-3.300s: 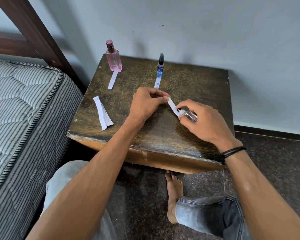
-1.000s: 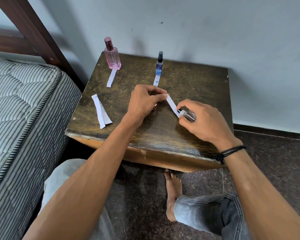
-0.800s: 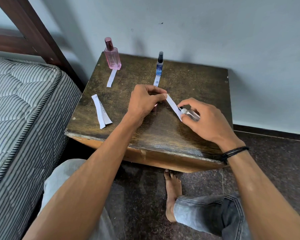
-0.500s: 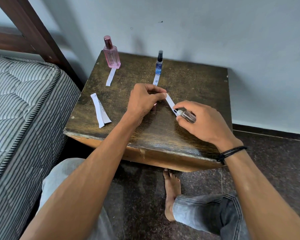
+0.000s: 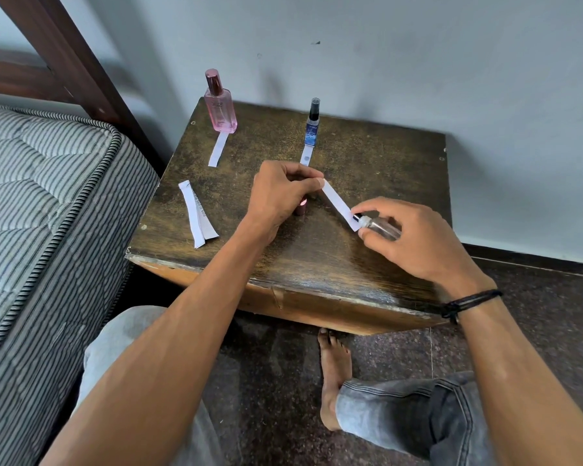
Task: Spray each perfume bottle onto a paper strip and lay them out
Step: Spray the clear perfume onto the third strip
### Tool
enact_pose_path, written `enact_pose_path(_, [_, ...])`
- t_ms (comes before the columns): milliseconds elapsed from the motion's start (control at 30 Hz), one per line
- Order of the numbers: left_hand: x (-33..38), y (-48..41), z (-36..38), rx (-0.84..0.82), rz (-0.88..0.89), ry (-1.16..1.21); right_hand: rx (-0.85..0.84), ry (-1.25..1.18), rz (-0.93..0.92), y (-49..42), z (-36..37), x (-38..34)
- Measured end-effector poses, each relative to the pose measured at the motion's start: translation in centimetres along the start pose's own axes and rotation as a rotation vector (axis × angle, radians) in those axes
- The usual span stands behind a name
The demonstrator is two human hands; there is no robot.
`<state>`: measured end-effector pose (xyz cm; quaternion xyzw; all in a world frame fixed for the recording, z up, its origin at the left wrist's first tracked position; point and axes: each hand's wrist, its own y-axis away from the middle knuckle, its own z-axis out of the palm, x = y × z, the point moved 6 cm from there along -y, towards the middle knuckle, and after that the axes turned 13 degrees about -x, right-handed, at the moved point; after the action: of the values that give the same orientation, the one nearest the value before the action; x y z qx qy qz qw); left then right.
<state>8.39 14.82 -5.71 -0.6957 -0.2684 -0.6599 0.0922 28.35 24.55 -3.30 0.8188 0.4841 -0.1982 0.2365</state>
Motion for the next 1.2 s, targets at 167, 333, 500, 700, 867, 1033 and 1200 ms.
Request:
enact_pose_path(167, [0.1,0.1,0.0,0.001,-0.004,-0.022,0.055,-0.039,-0.021,-0.3,-0.2,-0.1])
enact_pose_path(333, [0.0,0.0,0.0,-0.005,0.003,-0.044,0.075,-0.016,-0.028,-0.5,-0.1,-0.2])
enact_pose_path(500, [0.1,0.0,0.0,0.003,0.020,-0.097,0.105,-0.030,-0.012,-0.5,-0.5,0.3])
enact_pose_path(700, [0.4,0.1,-0.1,0.027,0.048,-0.136,0.114,-0.029,-0.006,-0.6,-0.4,0.4])
enact_pose_path(867, [0.6,0.3,-0.2,0.043,0.071,-0.161,0.126,-0.038,-0.010,-0.8,-0.4,0.4])
enact_pose_path(1033, [1.1,0.5,-0.2,0.084,0.113,-0.284,0.125,-0.036,-0.009,-0.9,-0.5,0.5])
enact_pose_path(1200, [1.2,0.4,-0.2,0.093,0.130,-0.324,0.123,-0.038,-0.013,-0.9,-0.3,0.4])
